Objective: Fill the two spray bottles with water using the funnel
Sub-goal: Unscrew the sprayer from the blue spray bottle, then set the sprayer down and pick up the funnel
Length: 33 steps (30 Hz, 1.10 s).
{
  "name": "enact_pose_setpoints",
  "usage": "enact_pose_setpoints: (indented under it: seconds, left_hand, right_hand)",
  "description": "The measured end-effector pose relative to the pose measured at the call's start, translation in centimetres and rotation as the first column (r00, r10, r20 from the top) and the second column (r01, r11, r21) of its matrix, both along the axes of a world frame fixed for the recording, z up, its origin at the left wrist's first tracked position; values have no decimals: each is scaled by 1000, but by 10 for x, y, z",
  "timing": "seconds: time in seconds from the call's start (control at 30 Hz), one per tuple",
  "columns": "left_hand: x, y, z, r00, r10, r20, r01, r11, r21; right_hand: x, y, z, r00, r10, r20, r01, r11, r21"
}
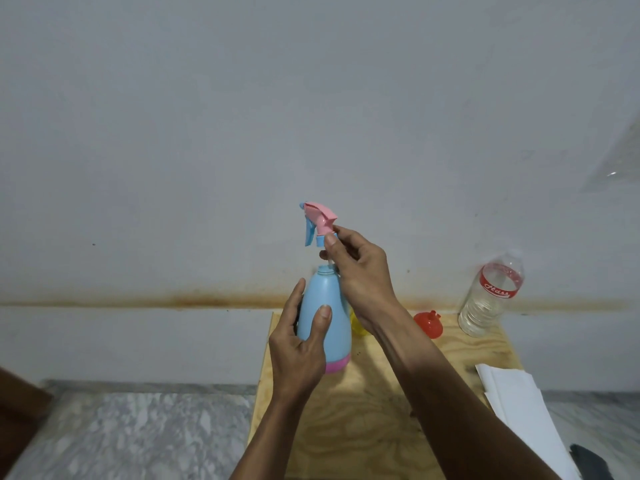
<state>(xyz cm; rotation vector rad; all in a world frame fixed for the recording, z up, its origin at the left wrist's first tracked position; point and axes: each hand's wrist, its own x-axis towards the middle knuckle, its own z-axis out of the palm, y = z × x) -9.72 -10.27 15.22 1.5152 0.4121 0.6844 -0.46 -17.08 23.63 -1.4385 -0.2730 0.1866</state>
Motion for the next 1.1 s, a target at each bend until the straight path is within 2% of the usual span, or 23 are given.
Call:
enact_pose_setpoints:
  seconds: [0.17, 0.33, 0.53, 0.63, 0.73, 0.9, 0.97, 1.1]
  left_hand:
    - [-4, 5, -8, 998, -59, -27, 60, 997, 38]
    - [-7, 18, -22, 990, -109, -88, 118, 988, 102]
    - [-10, 29, -43, 986, -108, -127, 128, 979, 158]
    - [-12, 35, -55, 984, -96, -152, 119, 982, 148]
    - [-13, 41, -67, 981, -68, -182, 97, 983, 155]
    - [-15, 43, -82, 976, -86, -202, 103, 992, 77]
    - [-15, 40, -90, 971, -95, -221, 115, 991, 76]
    - [-18, 36, -120, 942, -125, -311, 146, 988, 42]
  right_hand:
    - [-3, 0, 10, 1000, 27, -7, -26, 996, 80]
    - [-3, 4, 16, 999, -13, -38, 18, 990, 140]
    - [6, 0, 22, 982, -170, -83, 188, 932, 310]
    - [12, -17, 22, 959, -279, -41, 278, 909, 311]
    - [14, -34, 2, 942, -335, -19, 329, 911, 247]
    - [10, -57, -66, 925, -378, -43, 380, 920, 92]
    - [8, -64, -99, 915, -402, -39, 401, 916, -26]
    - [1, -71, -170, 929, -368, 28, 349, 854, -387]
